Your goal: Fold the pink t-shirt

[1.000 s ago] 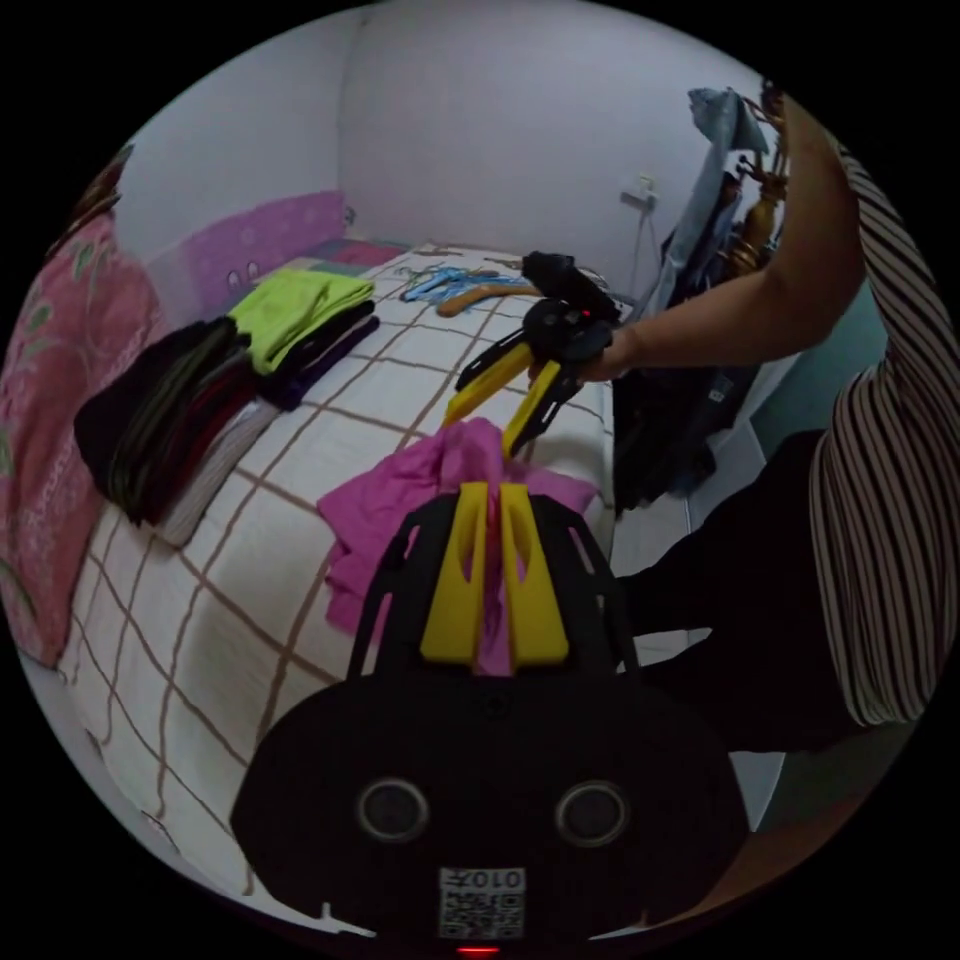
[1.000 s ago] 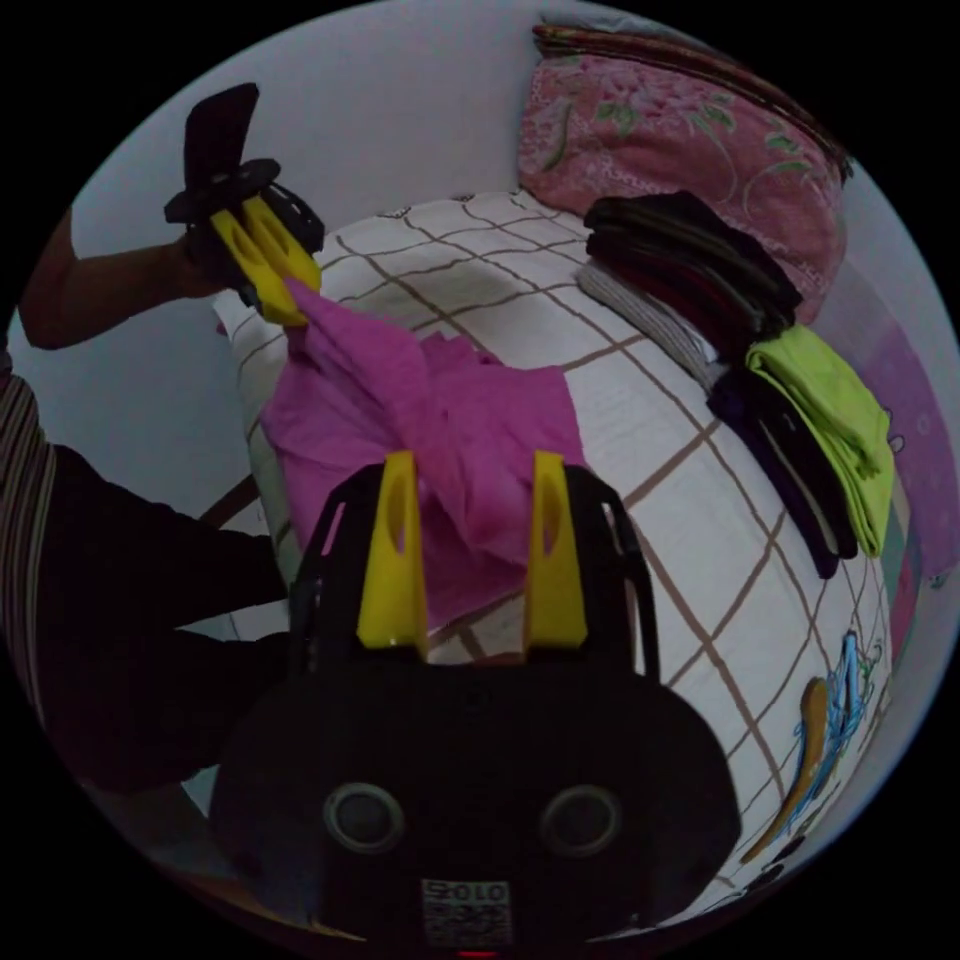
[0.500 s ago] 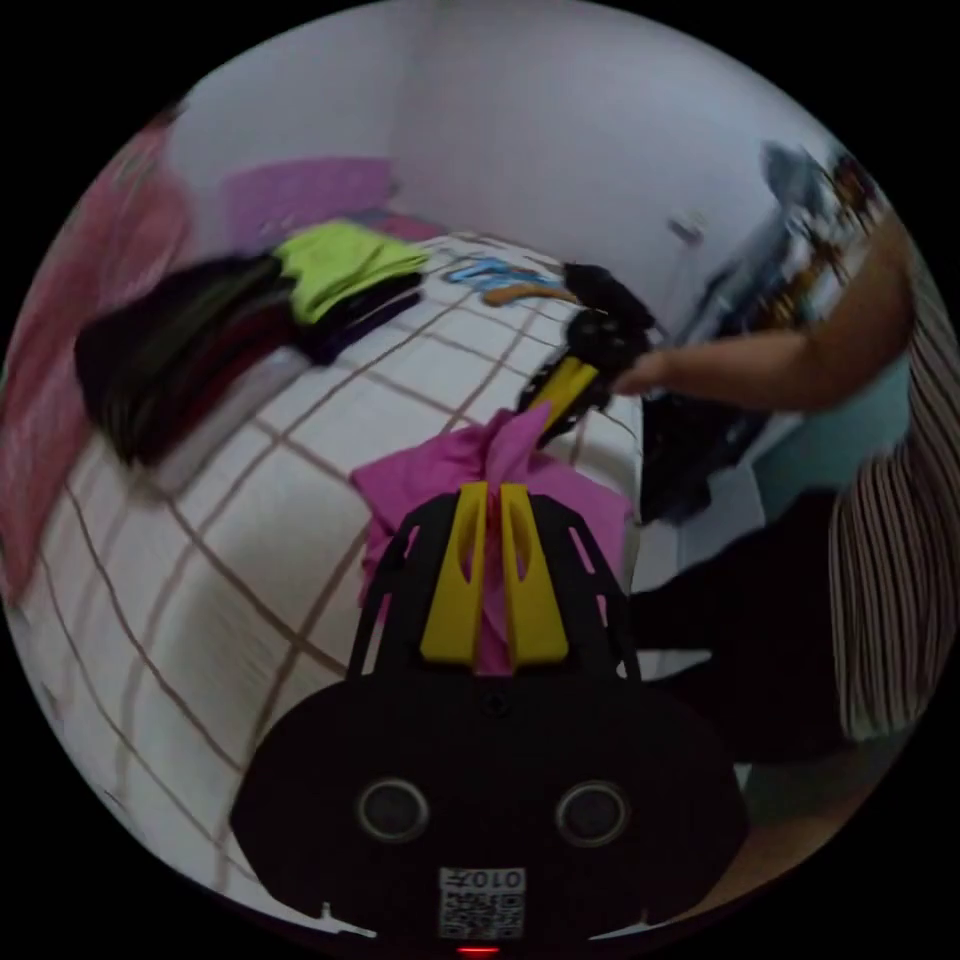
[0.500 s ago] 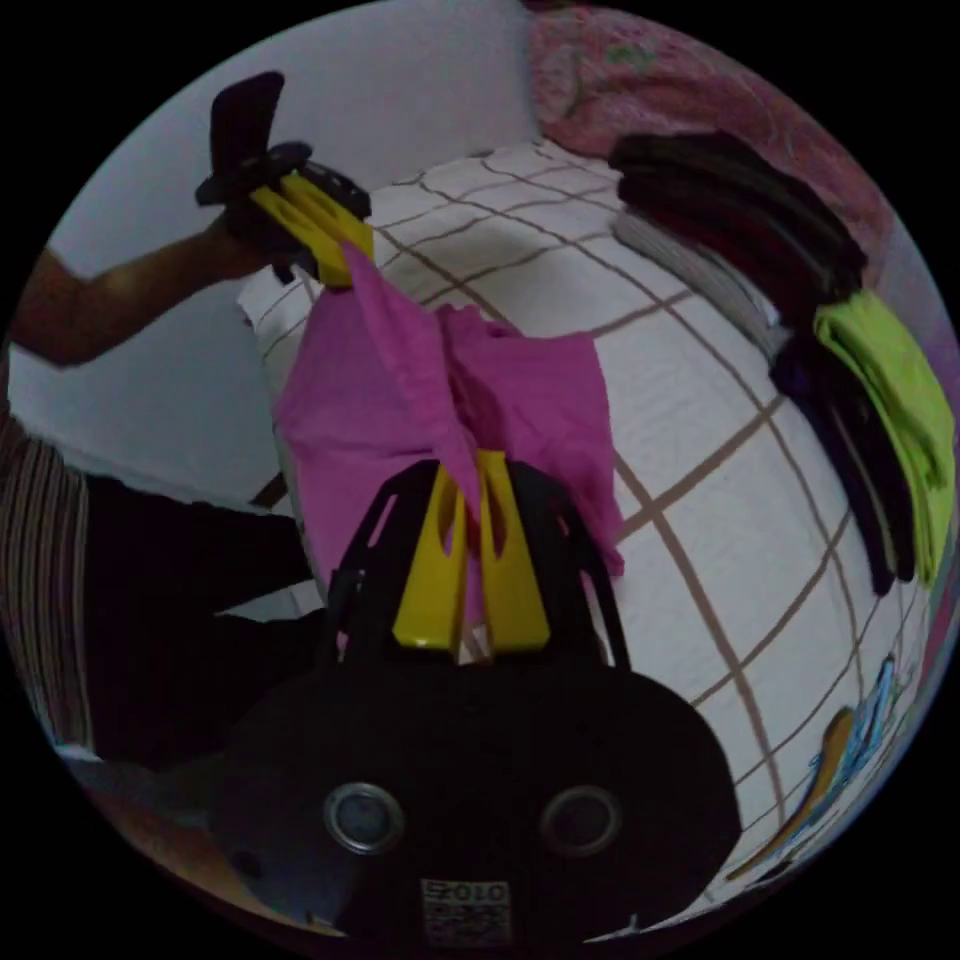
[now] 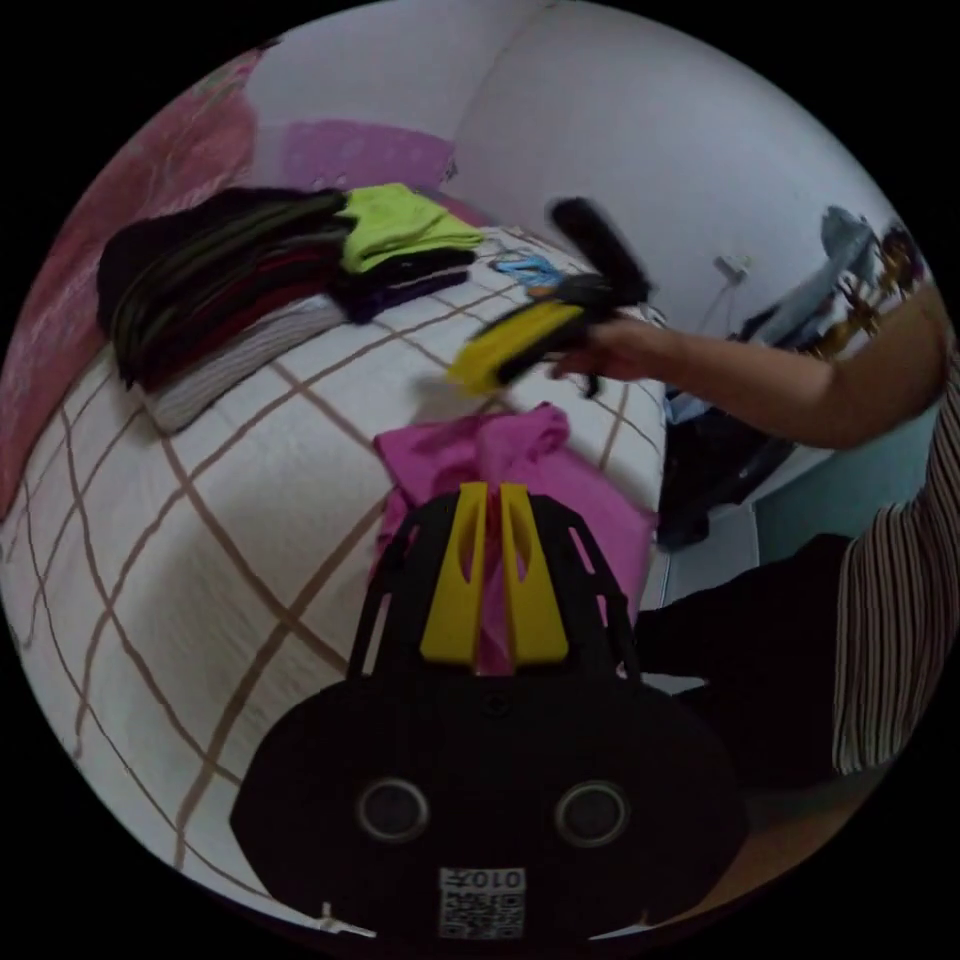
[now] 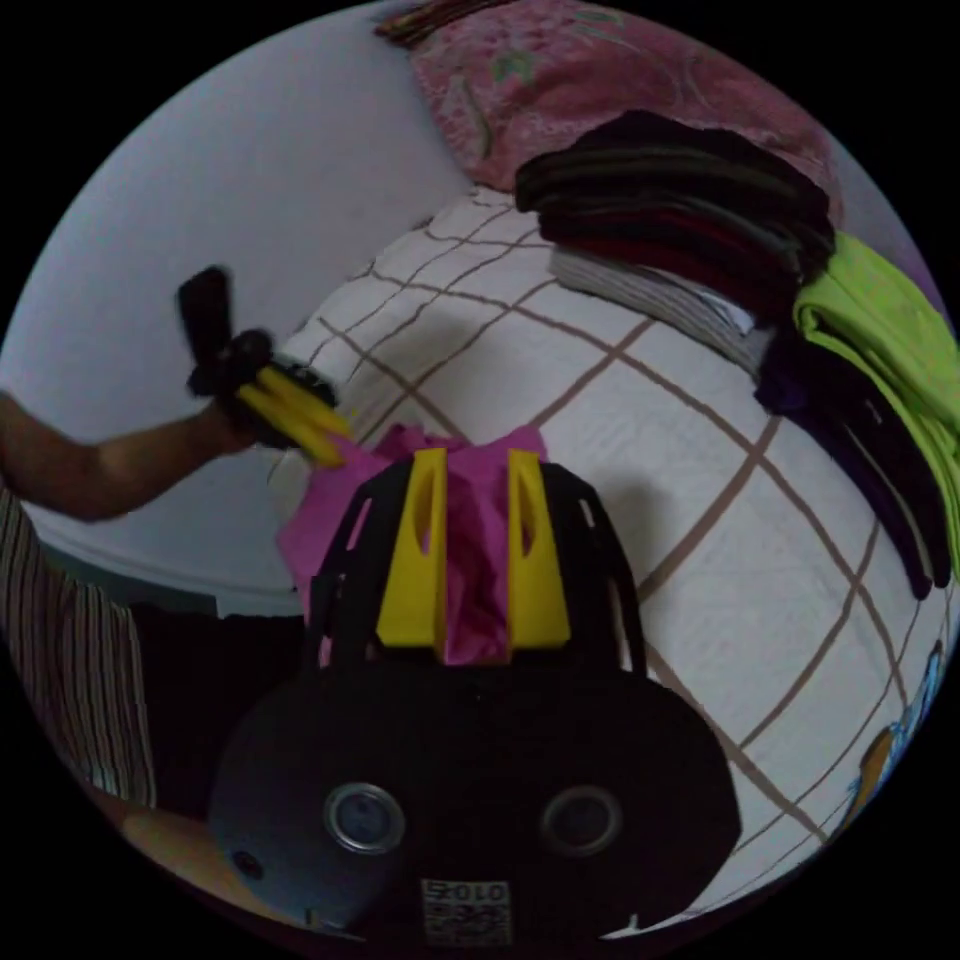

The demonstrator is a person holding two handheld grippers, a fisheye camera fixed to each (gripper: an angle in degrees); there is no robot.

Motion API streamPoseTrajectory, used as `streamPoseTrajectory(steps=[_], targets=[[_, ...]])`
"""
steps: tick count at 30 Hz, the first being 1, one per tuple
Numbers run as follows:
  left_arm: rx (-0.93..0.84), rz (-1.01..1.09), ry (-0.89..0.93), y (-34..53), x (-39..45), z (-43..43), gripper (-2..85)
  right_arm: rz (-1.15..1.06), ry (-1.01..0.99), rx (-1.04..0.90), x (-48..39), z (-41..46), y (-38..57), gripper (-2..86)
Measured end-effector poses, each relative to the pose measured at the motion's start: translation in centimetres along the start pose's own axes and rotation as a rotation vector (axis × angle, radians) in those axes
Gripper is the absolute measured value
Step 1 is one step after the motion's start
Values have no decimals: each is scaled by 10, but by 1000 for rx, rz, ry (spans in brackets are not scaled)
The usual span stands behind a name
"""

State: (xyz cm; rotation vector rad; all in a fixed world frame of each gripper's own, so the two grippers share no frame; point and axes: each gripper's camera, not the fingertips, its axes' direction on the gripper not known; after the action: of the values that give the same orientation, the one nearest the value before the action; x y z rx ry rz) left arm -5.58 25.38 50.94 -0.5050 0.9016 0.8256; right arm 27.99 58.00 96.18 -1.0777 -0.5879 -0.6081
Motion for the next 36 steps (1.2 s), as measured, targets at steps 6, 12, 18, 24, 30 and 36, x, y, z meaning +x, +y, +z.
streamPoseTrajectory(steps=[6,12,18,24,30,36], targets=[[71,212,-25,-8,112,-35,3,-112,139,-220,-4,49,-56,110],[87,238,22,10,186,-47,3,-161,156,-341,-20,82,-92,110],[114,182,25,28,199,-65,3,-466,58,-214,-94,69,-120,110],[109,170,10,35,199,-71,4,-604,-15,-368,-151,103,-125,102],[100,180,9,38,202,-70,4,-667,7,-462,-179,134,-133,107],[103,160,-11,36,196,-74,4,-470,95,-322,-163,134,-157,110]])
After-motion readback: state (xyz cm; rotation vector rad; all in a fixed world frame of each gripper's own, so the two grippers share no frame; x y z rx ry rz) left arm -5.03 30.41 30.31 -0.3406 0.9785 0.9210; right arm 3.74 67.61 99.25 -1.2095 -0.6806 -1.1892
